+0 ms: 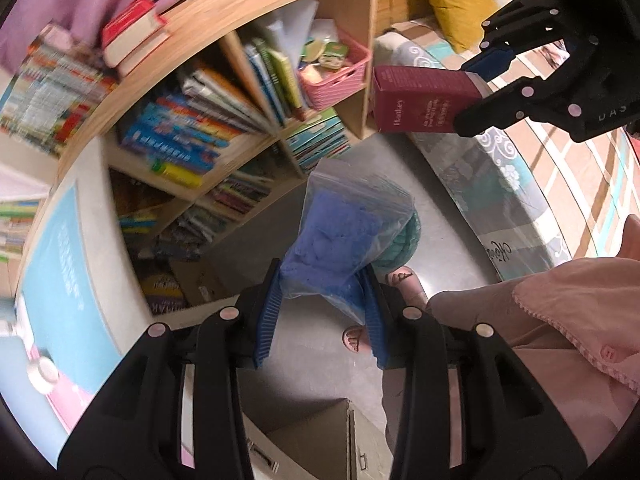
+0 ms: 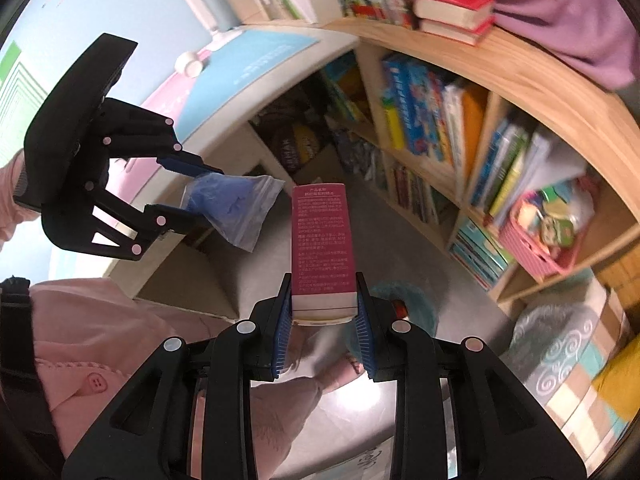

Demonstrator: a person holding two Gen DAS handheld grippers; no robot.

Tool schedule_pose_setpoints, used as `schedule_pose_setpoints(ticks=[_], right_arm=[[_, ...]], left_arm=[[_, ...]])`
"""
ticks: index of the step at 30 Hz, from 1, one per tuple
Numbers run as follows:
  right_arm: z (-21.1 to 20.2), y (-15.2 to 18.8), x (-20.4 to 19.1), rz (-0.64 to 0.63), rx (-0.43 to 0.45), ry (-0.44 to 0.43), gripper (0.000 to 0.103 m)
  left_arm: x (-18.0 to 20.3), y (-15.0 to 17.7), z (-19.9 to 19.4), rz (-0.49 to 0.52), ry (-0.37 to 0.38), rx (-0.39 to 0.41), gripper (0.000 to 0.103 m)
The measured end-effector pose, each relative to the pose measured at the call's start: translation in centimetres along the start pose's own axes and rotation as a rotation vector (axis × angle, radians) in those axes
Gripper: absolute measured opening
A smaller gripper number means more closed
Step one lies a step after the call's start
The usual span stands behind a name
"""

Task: Collect trash
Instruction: 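Carry the blue bag and red box over the teal wastebasket, then open both tools to drop the bag and red box into the wastebasket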

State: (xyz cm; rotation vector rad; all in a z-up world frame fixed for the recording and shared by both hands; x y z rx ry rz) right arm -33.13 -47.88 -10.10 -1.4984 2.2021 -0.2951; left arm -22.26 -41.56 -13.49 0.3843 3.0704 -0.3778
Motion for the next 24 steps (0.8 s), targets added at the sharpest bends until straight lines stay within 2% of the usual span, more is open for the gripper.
schedule_pose_setpoints(ticks=[11, 24], right_arm=[[-1.3, 4.2, 2.3, 0.116, 0.020, 0.048, 0.029], [-1.9, 7.8, 3.1, 0.204, 0.018, 0.054, 0.030]], left_arm=[[4.2, -2.1, 1.9, 0.113, 0.050, -0.019, 0.036], [7.4, -3.6, 3.5, 0.180, 0.077, -0.040, 0.036]])
Point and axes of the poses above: each gripper's, at about its wrist camera, not at the fingertips, and z roughly the way its jaws point, x to its right, y to its underside, the point moved 3 cm from there along z, roughly the way its jaws point, and after that the axes turned 6 degrees about -z, right-handed, at the moved point
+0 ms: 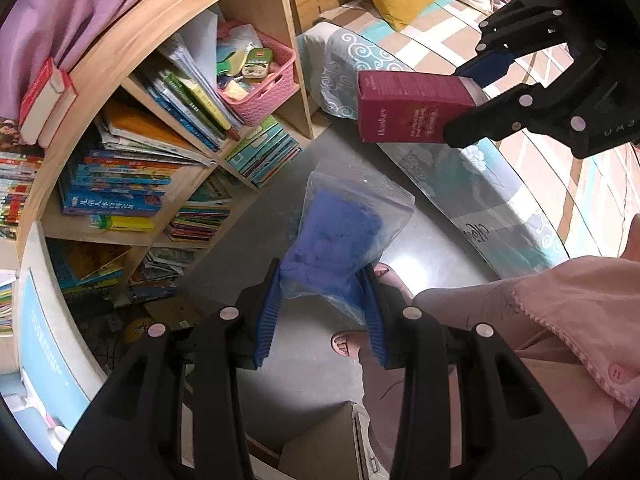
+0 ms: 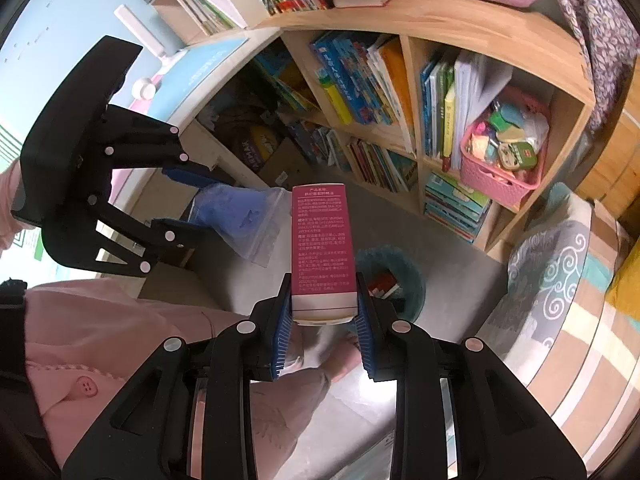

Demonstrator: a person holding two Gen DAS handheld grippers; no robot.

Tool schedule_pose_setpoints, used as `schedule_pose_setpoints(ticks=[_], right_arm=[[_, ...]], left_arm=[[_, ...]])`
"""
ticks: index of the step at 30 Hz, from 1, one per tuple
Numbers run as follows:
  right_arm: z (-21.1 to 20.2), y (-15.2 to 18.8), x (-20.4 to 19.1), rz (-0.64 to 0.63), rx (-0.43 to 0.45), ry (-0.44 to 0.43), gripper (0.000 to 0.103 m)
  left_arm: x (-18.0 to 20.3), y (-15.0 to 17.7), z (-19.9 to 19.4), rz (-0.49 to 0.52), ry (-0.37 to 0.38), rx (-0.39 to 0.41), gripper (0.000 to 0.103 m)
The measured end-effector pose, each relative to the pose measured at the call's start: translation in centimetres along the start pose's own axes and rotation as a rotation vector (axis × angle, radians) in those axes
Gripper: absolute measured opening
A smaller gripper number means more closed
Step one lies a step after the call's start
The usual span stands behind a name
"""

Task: Collect trash
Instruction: 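Open both tools to drop the bag and red box into the wastebasket, then move both open tools back over the items on the mat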

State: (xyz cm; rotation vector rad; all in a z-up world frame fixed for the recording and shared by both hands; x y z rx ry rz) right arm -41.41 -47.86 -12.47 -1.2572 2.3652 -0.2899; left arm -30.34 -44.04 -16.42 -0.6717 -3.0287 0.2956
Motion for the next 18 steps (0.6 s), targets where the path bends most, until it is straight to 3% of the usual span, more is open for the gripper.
schedule_pose_setpoints(ticks=[6, 9, 18], right_arm=[[0.2, 0.5, 0.7, 0.019, -0.008, -0.002, 0.033], [0.3, 0.6, 1.4, 0.057, -0.005, 0.000, 0.059], [-0.6, 0.6, 2.8, 0.073, 0.005, 0.011, 0.060]], left_arm=[[0.8, -0.5, 0.7, 0.009, -0.007, -0.008, 0.039], [0.8, -0.7, 0.9, -0.010, -0.010, -0.007, 0.063], [0.9, -1.1, 0.9, -0.018, -0.015, -0.002, 0.070]])
Point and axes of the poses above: each gripper's, at about its wrist camera, not at the fingertips, and z roughly the way its jaws point, x to its right, y to its underside, the point moved 3 cm from there along z, roughly the way its jaws point, and after that the axes turned 6 degrees about -z, right-handed, at the moved point
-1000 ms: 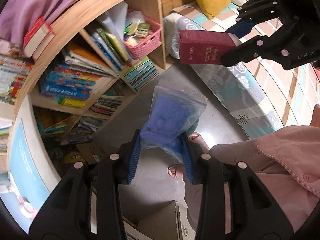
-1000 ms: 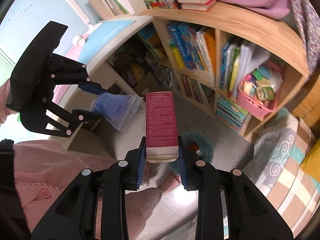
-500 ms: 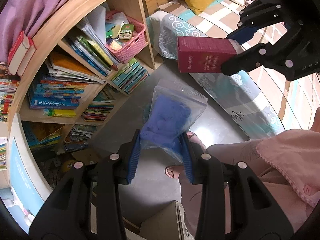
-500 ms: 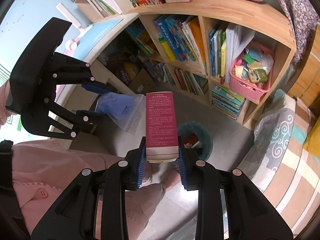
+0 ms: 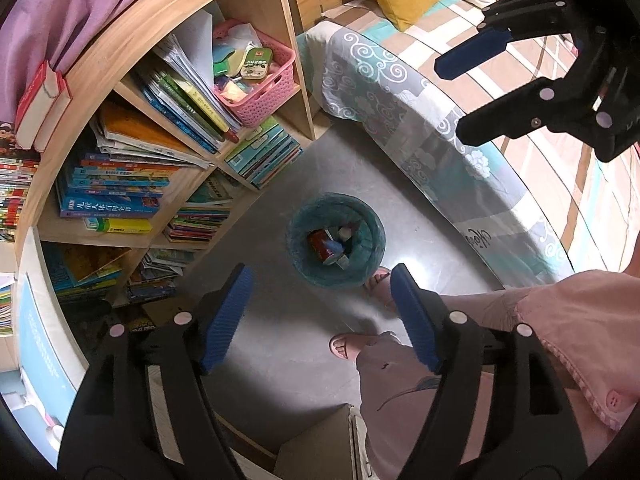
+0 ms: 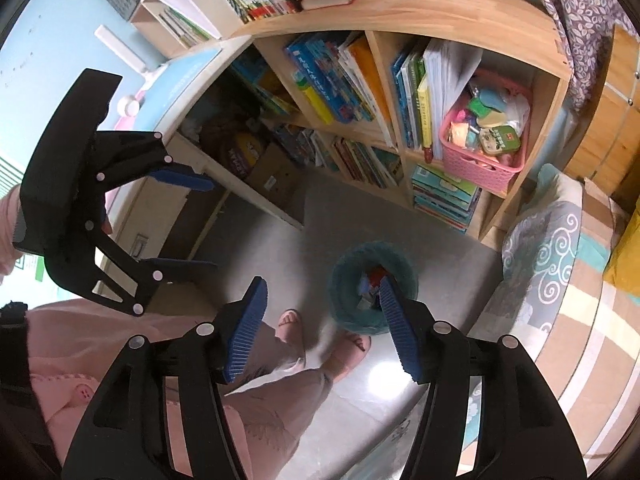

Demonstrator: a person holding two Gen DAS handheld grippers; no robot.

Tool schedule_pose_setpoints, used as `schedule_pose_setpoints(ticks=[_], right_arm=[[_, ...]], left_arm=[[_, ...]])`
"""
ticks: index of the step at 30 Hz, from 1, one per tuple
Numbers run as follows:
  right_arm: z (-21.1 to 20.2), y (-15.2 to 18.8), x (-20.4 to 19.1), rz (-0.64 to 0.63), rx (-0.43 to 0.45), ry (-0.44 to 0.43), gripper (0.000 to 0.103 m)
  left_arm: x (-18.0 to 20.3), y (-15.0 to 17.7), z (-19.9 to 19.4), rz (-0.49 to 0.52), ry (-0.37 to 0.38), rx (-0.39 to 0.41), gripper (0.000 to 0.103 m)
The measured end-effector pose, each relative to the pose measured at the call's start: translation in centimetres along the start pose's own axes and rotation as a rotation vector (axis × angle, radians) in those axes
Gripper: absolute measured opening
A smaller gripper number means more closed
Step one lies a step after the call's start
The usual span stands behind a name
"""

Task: Collect trash
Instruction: 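Move both open tools back over the items on the mat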

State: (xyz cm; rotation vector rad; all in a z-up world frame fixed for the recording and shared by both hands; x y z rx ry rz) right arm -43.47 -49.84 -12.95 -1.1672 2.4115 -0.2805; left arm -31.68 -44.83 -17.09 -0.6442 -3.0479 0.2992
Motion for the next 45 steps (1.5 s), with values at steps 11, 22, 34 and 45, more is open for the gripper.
schedule_pose_setpoints(ticks=[11, 22, 34, 45], right_arm=[[0.3, -0.1, -0.2, -0.029, -0.016, -0.020, 0.060], [0.8, -2.1, -2.4, -0.114, -0.019, -0.048, 0.060], [4.0, -8.2, -10.6, -0.327, -0.026, -0.141, 0.060], [8.1, -13.7, -21.4, -0.584, -0.067, -0.261, 0.065]], left_arm=[[-0.6, 0.3, -0.5, -0.037, -0.013, 0.006, 0.070], [-2.9, 2.5, -2.3, -0.113, -0.054, 0.029, 0.070], [-8.2, 10.5, -5.7, -0.346, -0.148, 0.043, 0.071], [-13.2, 22.0, -8.4, -0.658, -0.254, 0.029, 0.074]])
Point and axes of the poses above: each gripper's, at about its wrist camera, not at the fingertips, and z roughly the way its jaws point, x to its right, y to its underside, the point moved 3 cm from there along z, roughly the way its jaws point, and after that the axes turned 6 degrees about -z, right-handed, at the moved point
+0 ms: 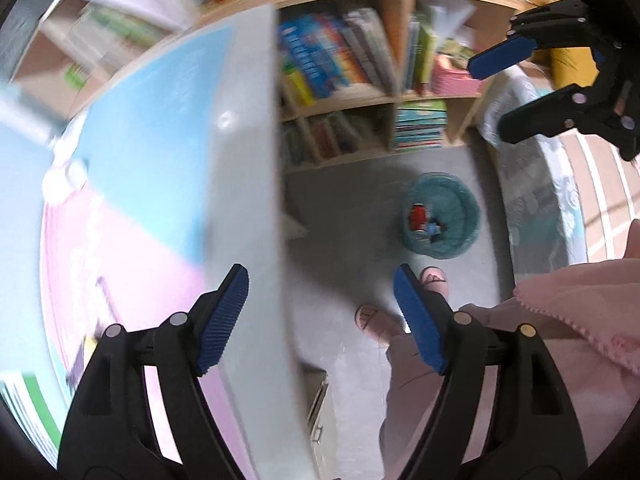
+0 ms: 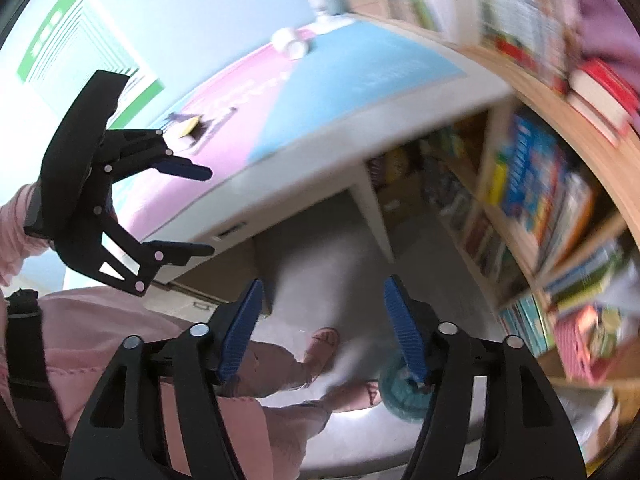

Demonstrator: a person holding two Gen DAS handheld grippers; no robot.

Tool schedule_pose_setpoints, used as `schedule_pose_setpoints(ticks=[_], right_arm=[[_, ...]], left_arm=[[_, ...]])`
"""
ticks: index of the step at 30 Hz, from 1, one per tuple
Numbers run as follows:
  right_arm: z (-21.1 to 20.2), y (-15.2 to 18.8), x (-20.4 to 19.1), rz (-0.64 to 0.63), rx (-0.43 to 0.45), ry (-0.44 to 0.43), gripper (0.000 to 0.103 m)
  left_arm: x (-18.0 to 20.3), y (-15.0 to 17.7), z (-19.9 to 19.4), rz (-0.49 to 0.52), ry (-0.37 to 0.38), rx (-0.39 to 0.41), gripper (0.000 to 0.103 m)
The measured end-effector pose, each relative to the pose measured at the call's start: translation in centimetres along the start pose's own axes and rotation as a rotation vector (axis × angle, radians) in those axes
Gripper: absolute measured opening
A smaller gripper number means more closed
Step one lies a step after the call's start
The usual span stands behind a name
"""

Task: Collect trash
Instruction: 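Move both open tools back over the items on the mat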

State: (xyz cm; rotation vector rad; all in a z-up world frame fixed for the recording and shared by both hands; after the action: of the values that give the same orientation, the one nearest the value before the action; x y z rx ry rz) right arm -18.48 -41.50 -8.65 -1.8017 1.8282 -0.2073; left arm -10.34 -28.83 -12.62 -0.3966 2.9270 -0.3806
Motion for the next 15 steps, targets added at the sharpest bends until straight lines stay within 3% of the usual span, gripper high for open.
schedule_pose_setpoints(ticks=[6, 15], right_arm=[[3.3, -4.5, -3.6, -0.132, -0.044, -0.067, 0.066], [8.5, -10.7, -9.7, -0.307, -0.099, -0.147, 0.066]], left_arm=[[-6.0, 3.8, -0.6, -0.169, -0.063, -0.014, 0.075], [-14.3, 9.4, -1.5, -0.324, -0.166, -0.045, 0.075]])
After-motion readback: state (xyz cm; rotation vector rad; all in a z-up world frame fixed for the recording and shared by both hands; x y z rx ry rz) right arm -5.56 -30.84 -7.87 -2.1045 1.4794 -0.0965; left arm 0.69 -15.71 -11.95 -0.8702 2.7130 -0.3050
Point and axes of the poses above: each gripper's, at about its wrist camera, not at the fingertips, and z roughly the way its jaws point, x to its right, y to its underside, the point moved 3 cm from there along z, roughly the way its jaws point, and after that the axes turned 6 degrees about -z, right-handed, at the moved point
